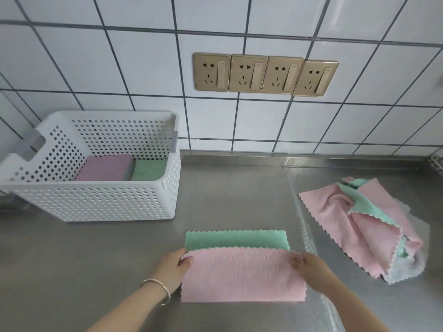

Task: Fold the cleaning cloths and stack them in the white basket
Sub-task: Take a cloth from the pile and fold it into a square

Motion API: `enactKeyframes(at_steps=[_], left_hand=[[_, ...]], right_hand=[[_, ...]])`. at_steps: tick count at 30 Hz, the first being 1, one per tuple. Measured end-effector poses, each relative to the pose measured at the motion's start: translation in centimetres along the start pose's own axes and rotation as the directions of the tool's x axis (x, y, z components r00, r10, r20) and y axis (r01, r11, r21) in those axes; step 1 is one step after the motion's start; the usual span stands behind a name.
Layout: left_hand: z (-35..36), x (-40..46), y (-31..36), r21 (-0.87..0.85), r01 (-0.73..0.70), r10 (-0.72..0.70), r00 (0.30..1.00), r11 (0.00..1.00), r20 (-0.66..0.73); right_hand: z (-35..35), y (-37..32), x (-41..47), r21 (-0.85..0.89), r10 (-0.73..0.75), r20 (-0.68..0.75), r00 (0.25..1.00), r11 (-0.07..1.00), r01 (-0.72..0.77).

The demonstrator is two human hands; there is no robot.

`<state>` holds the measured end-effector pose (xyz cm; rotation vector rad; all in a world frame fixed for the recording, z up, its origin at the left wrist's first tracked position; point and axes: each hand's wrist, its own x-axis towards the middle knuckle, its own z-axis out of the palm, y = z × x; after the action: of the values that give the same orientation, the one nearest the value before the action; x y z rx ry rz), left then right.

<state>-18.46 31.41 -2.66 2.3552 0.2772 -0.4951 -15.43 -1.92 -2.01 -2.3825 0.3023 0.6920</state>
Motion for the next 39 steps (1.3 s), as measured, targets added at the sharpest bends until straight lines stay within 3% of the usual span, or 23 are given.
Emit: enactKeyframes(at_steps=[10,33,36,39], left_hand=[[0.6,3.6,0.6,-0.106,0.192,-0.202,0.975,0.976,-0.097],[1.5,7.2,-0.1,-0.047,0.330,-0.333,0.932,0.943,-0.141],[1.4,7.1,0.7,-0.007,0.336,-0.333,0.931,0.942,-0.147],[1.7,6.4,1.1,0.048,0.360,-0.342,0.914,0.932,-0.217]], right_hand=[[1.0,-2.1,4.4,-0.158,0.025,-0.051,0.998,0.987,-0.033],[2.2,-2.8,6.4,-0.274,0.130,-0.190,0.973,0.945,-0.180],[2.1,-3.0,6.1,-0.196,0.166,-0.212,0.963,0.958,-0.208],[2.2,-2.6,5.6,0.102,0.209,-0.271,0.940,0.977,-0.188]])
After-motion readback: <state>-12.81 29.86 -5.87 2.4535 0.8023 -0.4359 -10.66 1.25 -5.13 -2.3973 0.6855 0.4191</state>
